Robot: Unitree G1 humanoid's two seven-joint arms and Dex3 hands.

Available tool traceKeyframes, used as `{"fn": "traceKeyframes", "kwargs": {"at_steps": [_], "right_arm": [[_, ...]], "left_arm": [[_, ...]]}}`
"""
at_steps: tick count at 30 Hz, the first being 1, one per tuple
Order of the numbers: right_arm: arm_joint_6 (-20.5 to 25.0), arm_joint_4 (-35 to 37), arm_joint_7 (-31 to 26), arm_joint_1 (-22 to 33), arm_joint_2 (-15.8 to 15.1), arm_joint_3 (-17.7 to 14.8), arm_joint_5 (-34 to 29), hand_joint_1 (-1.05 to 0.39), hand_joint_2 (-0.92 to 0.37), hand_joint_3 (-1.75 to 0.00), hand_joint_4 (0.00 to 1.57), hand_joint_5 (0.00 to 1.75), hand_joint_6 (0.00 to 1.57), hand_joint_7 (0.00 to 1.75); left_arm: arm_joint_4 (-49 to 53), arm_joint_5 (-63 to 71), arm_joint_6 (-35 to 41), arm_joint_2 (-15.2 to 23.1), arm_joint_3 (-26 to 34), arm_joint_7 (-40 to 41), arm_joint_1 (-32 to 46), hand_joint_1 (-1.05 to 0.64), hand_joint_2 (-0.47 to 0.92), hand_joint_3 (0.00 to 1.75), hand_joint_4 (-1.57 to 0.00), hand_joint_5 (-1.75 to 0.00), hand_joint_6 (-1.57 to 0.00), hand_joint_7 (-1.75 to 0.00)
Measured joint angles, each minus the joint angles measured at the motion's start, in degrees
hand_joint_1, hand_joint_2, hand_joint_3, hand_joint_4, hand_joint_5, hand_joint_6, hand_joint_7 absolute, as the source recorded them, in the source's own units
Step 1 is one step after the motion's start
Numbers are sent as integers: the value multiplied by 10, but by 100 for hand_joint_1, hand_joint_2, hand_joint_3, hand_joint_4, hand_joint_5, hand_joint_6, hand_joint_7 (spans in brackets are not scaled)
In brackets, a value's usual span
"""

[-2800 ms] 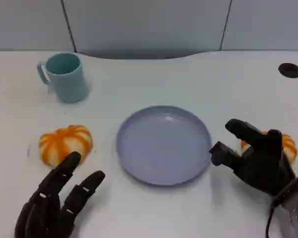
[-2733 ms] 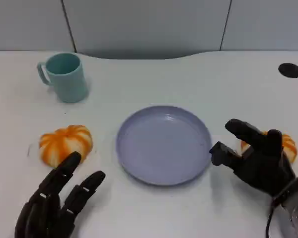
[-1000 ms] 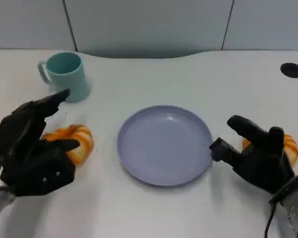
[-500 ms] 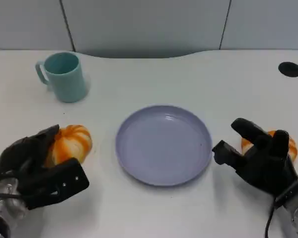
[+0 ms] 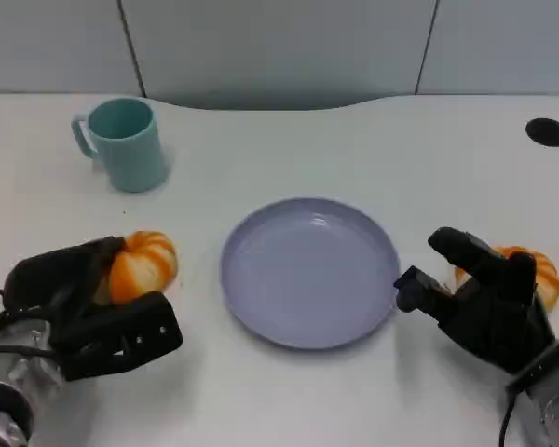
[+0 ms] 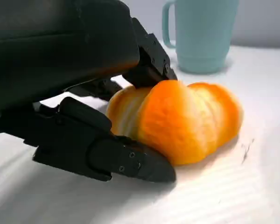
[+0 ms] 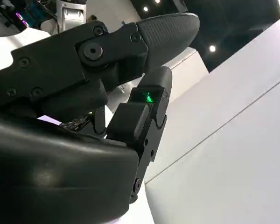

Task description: Grasp the bread from the table and place it into the plate.

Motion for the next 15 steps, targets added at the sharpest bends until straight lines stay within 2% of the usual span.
{"fn": "traceKeyframes", "kwargs": {"at_steps": [2,3,6,7,9,15], "right_arm": [[-6,0,-2,0,0,2,-1,-52,-92,-10,79,125,116,2],[-8,-1,-4,0,0,3,-1,-52,-92,-10,79,126,116,2],[-14,-4,-10,1,0,4,-1,-52,-92,-11,78,127,116,2],[-16,-4,-10,2,0,5,-2,-51,-92,-10,78,128,116,2],[-16,-4,-10,2,-1,6,-1,-51,-92,-10,77,128,115,2],[-6,-4,-11,2,-4,8,-1,-51,-92,-10,76,128,116,2]], "left_arm": [[0,-1,1,-3,-1,16,0,-22,88,0,-91,-68,-114,-3],[0,-1,1,-4,-1,21,-1,-21,88,0,-86,-75,-114,-2],[0,-2,0,-4,-3,29,-3,-19,88,0,-83,-76,-115,-1],[0,-2,-1,-4,-4,31,-4,-19,88,0,-85,-68,-114,0],[0,-4,-5,-4,-4,34,-4,-19,89,0,-88,-65,-114,0],[0,-10,-18,-2,-1,37,-5,-20,90,0,-86,-72,-111,0]]}}
